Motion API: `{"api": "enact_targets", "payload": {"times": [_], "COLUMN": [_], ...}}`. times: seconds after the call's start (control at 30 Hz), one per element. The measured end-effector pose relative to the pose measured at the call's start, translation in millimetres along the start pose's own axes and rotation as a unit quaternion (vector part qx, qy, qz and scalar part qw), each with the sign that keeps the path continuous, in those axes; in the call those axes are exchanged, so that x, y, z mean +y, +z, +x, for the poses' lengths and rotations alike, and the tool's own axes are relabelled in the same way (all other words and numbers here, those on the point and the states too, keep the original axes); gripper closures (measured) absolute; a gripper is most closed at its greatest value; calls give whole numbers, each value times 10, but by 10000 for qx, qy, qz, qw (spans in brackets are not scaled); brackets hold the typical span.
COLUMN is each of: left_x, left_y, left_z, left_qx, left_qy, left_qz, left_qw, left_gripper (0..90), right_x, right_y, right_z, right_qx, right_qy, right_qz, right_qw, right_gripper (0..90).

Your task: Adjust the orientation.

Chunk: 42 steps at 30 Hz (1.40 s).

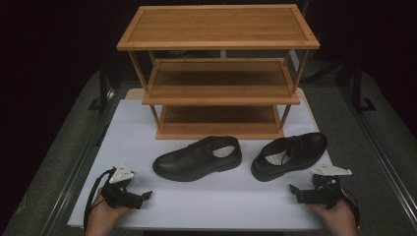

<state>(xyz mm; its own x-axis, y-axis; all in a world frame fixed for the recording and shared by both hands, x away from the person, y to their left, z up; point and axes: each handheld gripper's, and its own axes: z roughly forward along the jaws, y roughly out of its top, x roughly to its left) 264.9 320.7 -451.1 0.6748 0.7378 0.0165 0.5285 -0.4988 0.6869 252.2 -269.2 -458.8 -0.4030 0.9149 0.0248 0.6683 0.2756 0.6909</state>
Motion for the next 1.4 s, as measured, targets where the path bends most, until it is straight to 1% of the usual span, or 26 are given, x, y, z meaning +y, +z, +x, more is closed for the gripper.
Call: {"api": "enact_targets", "payload": {"times": [0.33, 0.4, 0.43, 0.5, 0.53, 0.57, 0.6, 0.63, 0.67, 0.73, 0.77, 0.8, 0.83, 0.87, 0.9, 0.93, 0.97, 1.03, 1.13, 1.3, 1.4], "left_x": [1, 4, 3, 3, 9, 18, 26, 33, 48, 75, 95, 116, 140, 166, 195, 251, 251, 300, 351, 420, 464], "left_y": [-3, -13, -30, -81, -96, -110, -129, -145, -159, -171, -169, -164, -155, -146, -136, -108, -108, -76, -28, 57, 130], "left_z": [-4, -14, -21, -39, -50, -68, -84, -109, -139, -179, -202, -220, -236, -246, -252, -258, -258, -268, -292, -290, -281], "left_qx": [8, 29, 29, -49, -57, -59, -100, -80, -66, -114, -114, -158, -187, -234, -301, -434, -434, -535, -554, -612, -576], "left_qy": [11, -20, -40, -31, -42, -48, 7, 52, 108, 156, 149, 135, 127, 97, 55, -17, -17, -107, -82, -86, -61], "left_qz": [-10, 1, -53, -158, -201, -229, -272, -340, -402, -455, -456, -430, -436, -432, -427, -472, -472, -484, -474, -457, -399], "left_qw": [10000, 10000, 10000, 9999, 9998, 9997, 9996, 9994, 9991, 9988, 9988, 9989, 9988, 9987, 9986, 9979, 9979, 9973, 9973, 9970, 9975], "left_gripper": [0, 0, 31, 195, 252, 252, 317, 388, 433, 545, 584, 694, 694, 739, 798, 888, 898, 898, 899, 899, 899], "right_x": [-3, -3, -2, -1, -2, -2, -2, -2, -1, -2, -2, -2, -2, -2, -2, -2, -2, -2, -2, -2, -2], "right_y": [0, 0, 0, 0, 0, 0, 0, 0, 0, 0, 0, 1, 1, 1, 1, 1, 1, 1, 1, 1, 1], "right_z": [-3, -2, -2, 0, 0, 0, 0, 0, 0, -1, 0, -1, -1, -1, -1, -1, -1, -1, 0, 0, 0], "right_qx": [4, 0, 1, -3, -4, -4, -3, -5, -4, -3, -3, -4, -4, -3, -3, -3, -3, -3, -4, -4, -2], "right_qy": [2, -2, -1, -3, -3, -3, -3, -4, -3, -3, -2, -1, -1, -2, -1, -1, -1, -1, -1, 1, 1], "right_qz": [-13, -10, -10, -5, -7, -7, -9, -7, -5, -6, -7, -6, -6, -7, -7, -8, -8, -9, -9, -8, -7], "right_qw": [10000, 10000, 10000, 10000, 10000, 10000, 10000, 10000, 10000, 10000, 10000, 10000, 10000, 10000, 10000, 10000, 10000, 10000, 10000, 10000, 10000], "right_gripper": [10, 10, 10, 10, 10, 10, 10, 10, 10, 10, 10, 10, 10, 10, 10, 10, 10, 10, 10, 10, 10]}}
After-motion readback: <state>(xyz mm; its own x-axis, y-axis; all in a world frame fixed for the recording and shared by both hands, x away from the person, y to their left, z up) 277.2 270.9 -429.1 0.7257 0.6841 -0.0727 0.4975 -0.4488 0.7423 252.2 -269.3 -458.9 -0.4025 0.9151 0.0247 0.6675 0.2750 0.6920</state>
